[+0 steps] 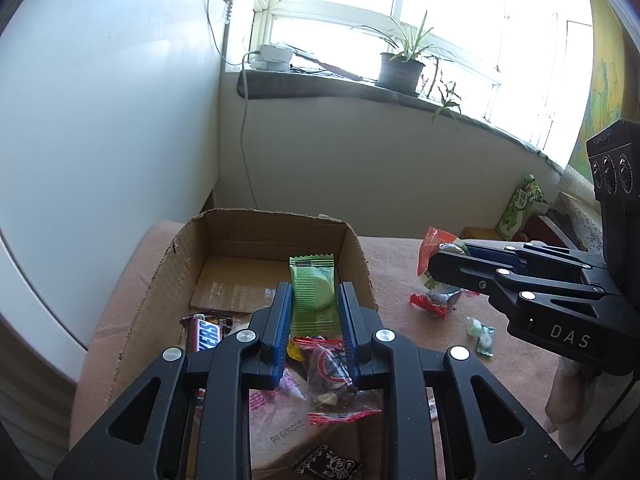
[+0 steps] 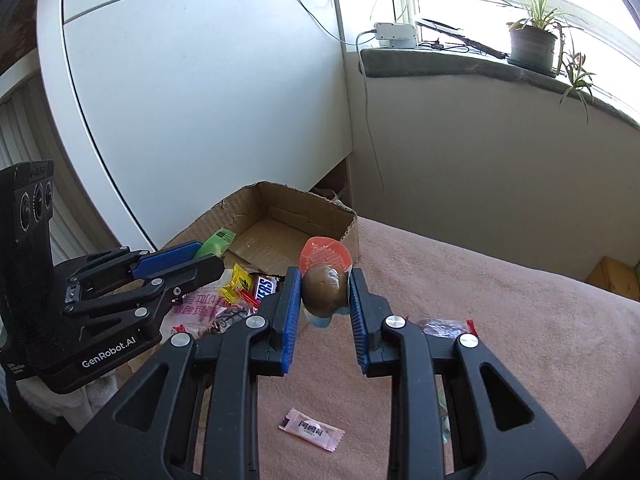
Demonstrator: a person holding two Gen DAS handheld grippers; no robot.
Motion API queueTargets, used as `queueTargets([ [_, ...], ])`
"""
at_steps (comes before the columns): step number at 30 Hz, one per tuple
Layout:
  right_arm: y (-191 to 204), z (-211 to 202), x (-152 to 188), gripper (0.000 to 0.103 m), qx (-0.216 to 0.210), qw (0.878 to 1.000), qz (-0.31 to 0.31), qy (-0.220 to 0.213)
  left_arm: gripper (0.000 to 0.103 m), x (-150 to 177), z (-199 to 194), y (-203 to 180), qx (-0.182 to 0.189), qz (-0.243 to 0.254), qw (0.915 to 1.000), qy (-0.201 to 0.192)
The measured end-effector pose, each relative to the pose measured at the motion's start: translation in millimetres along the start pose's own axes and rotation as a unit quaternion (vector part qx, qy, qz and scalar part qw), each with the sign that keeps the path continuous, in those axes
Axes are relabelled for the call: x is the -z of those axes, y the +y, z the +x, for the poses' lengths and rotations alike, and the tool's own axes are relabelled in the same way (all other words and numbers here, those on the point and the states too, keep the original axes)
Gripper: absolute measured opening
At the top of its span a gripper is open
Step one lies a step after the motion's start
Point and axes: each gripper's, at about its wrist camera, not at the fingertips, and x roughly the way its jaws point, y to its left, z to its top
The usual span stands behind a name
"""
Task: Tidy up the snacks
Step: 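Carry both snacks into the cardboard box and open both tools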
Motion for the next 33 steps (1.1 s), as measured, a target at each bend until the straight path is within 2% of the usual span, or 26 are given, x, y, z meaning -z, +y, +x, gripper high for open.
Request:
queueTargets([
  [8, 15.2, 40.7, -16.8, 0.024, -0.02, 1.0, 0.004, 0.016, 0.022, -5.9, 8.5, 22.4, -0.02, -0.01, 0.9997, 0.004],
  [15, 24.7, 58.4, -16.2, 0.024, -0.027, 0.999, 0.0, 0.027, 0.022, -3.0, 11.6, 30.4, -0.027, -0.015, 0.9995, 0.009],
  [33, 24.7, 57.6, -14.3, 0.025, -0.028, 0.999, -0.008, 0.022, 0.022, -2.3, 6.4, 30.2, -0.044, -0.012, 0.9989, 0.005],
])
